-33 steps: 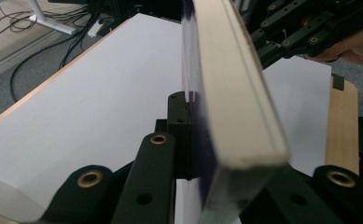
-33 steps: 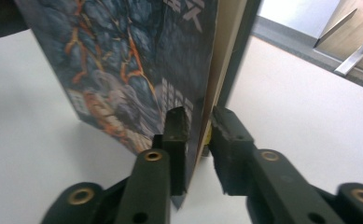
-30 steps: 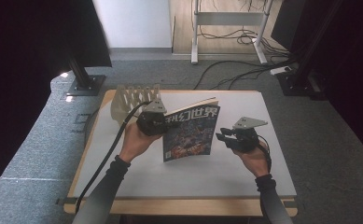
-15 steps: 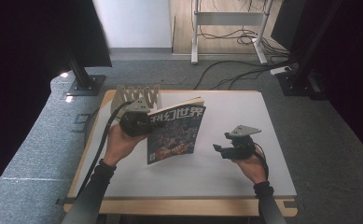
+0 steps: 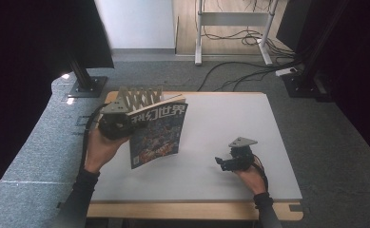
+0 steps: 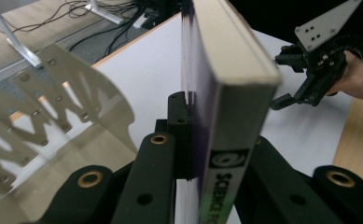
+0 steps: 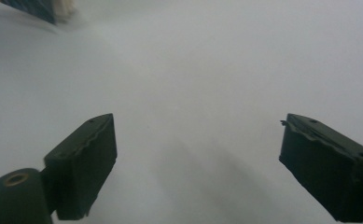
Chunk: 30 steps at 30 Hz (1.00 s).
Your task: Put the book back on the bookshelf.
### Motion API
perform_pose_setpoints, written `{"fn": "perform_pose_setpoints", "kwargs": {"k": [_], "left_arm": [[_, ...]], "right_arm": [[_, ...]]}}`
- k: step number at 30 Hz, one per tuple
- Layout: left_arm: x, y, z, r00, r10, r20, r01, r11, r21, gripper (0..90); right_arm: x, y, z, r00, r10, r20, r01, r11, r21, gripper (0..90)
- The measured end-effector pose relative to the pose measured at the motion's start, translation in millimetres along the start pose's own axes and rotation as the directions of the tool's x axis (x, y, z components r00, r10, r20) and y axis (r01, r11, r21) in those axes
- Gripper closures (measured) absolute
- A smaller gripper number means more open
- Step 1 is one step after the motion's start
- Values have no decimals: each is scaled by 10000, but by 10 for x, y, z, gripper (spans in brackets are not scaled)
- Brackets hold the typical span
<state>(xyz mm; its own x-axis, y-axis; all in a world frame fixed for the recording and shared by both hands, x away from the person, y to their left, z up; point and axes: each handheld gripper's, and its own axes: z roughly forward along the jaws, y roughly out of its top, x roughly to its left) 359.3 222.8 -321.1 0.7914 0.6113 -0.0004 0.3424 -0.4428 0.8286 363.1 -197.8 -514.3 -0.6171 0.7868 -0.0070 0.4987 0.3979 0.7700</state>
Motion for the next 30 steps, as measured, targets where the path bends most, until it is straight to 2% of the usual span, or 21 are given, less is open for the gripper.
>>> {"fn": "perform_pose_setpoints", "kwargs": {"k": [7,11,13,19,24,30], "left_arm": [[115,-94,-247,9979,-347,-551,342,9994,-100,827],[187,-154,-382,9936,-634,-932,620,9979,-181,827],[220,-191,-450,9904,-752,-1156,729,9970,-245,827],[320,-300,-636,9782,-1053,-1789,1020,9944,-279,827],[403,-380,-747,9654,-1282,-2270,1267,9917,-214,827],[540,-475,-841,9456,-1777,-2724,1739,9840,-381,827]], "right_arm": [[-16,-147,119,9993,177,315,-193,9985,507,0],[-18,-161,146,9994,170,318,-193,9971,734,0],[-34,-162,151,9992,318,227,-334,9964,778,0],[-33,-164,152,9993,309,230,-325,9966,760,0],[-33,-166,152,9993,307,224,-323,9966,751,0],[-33,-166,151,9993,315,224,-331,9966,761,0]]}}
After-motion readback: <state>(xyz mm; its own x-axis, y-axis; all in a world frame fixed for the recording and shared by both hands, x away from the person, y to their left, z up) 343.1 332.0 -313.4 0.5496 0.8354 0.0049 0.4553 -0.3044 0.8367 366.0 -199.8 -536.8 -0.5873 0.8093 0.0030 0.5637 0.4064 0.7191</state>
